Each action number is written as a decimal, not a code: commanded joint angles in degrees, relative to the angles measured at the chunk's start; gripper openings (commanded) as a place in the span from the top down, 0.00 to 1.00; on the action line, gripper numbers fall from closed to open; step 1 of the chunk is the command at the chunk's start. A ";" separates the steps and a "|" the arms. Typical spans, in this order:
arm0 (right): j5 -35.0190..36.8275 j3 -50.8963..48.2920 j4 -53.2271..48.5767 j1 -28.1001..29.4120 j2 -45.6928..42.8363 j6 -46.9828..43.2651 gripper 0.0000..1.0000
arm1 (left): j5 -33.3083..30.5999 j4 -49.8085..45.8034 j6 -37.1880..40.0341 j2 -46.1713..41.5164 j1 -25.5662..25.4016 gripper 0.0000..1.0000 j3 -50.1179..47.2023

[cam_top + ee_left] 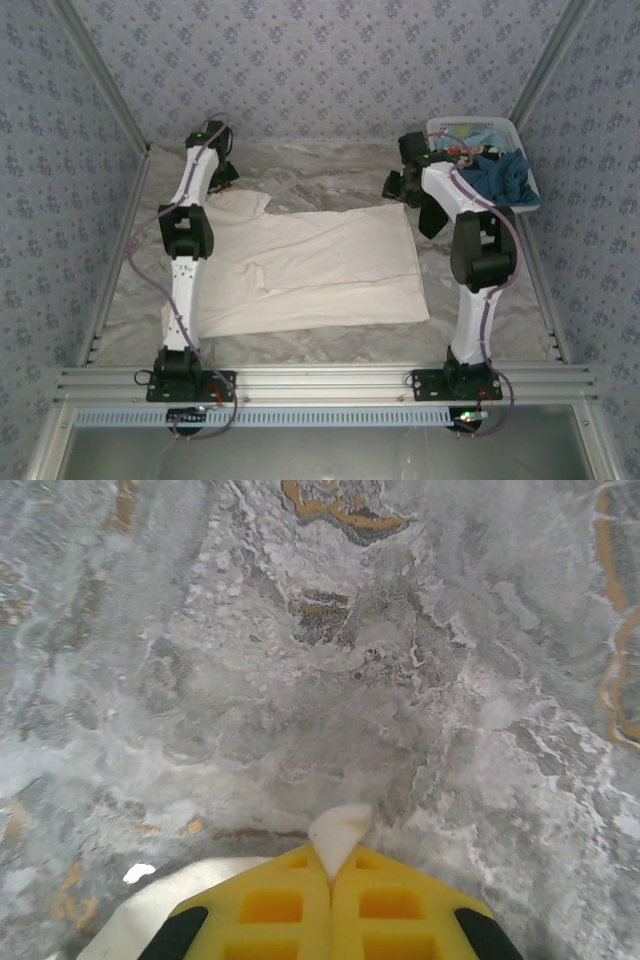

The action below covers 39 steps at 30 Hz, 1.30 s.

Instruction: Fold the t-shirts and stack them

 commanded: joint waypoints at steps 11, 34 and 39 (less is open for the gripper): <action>10.67 10.62 -7.94 0.60 12.16 5.29 0.53 | 4.92 -1.57 0.07 -7.88 0.64 1.00 -0.72; 11.22 5.57 -4.65 1.48 4.72 -0.16 1.00 | 4.54 -3.92 -1.72 -27.06 -0.42 1.00 -20.92; 10.07 -0.91 -2.68 2.07 -2.11 -1.23 1.00 | 6.15 0.81 -2.34 -41.13 0.14 1.00 -41.05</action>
